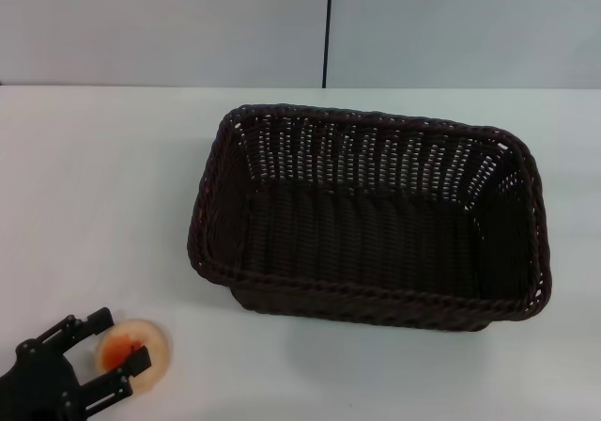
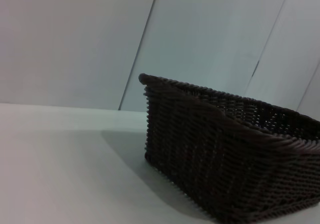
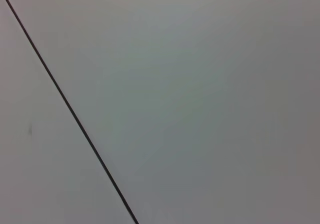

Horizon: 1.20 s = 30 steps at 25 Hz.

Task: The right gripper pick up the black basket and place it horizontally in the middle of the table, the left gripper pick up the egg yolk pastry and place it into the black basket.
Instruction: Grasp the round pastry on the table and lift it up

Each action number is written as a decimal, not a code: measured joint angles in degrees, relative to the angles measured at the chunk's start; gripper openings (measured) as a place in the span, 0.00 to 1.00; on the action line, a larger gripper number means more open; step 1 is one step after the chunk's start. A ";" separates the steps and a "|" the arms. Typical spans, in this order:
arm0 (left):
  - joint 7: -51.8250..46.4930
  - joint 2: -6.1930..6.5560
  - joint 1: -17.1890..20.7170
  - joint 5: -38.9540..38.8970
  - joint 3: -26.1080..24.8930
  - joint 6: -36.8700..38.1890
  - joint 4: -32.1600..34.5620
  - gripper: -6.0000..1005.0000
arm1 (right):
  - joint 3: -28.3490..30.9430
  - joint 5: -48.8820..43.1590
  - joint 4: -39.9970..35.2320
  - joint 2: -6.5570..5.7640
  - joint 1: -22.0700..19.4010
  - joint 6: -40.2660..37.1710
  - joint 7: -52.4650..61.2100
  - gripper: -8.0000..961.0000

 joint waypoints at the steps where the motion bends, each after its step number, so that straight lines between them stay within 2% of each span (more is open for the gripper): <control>1: 0.00 0.00 0.03 0.00 0.25 -0.14 -0.22 0.77 | 0.04 0.00 0.02 0.01 0.00 0.05 0.00 0.43; 16: -0.08 0.00 -0.37 -0.01 2.90 -2.49 -0.65 0.77 | 0.77 0.00 0.83 0.12 -0.17 0.08 0.00 0.43; 26: -0.04 0.00 -0.46 0.00 2.92 -2.84 -0.65 0.36 | 0.78 -0.01 0.82 0.11 -0.14 0.19 0.00 0.43; 30: -0.12 0.02 -0.45 -0.26 2.59 -2.09 -0.67 0.32 | 0.78 -0.01 0.82 0.12 -0.04 0.58 0.00 0.43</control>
